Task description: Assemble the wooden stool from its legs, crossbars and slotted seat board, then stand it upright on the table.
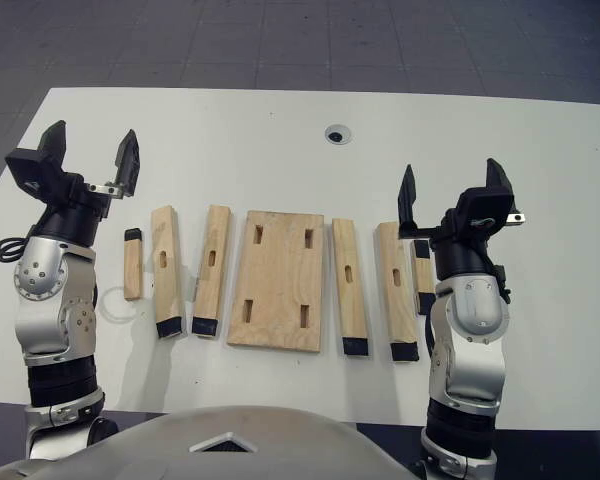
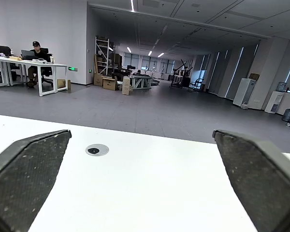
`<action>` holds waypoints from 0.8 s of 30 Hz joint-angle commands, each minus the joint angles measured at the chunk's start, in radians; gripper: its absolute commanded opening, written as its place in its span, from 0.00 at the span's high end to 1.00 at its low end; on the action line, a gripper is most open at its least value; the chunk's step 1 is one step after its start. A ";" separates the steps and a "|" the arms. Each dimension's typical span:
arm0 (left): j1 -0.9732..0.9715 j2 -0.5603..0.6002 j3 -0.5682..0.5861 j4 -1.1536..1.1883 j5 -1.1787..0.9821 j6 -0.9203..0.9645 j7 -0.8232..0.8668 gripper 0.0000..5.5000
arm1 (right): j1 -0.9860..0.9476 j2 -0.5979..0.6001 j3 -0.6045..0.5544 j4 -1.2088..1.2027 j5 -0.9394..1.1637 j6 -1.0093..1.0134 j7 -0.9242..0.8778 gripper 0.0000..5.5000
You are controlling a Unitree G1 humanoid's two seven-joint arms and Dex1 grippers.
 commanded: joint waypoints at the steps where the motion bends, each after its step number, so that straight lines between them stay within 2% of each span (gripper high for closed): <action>1: -0.005 0.015 -0.002 -0.004 0.004 0.013 -0.003 0.06 | -0.005 -0.001 -0.001 0.003 -0.001 0.007 -0.002 0.01; 24: -0.003 0.016 0.004 0.001 0.005 0.010 0.000 0.06 | -0.014 0.000 0.003 0.015 -0.005 -0.001 -0.003 0.01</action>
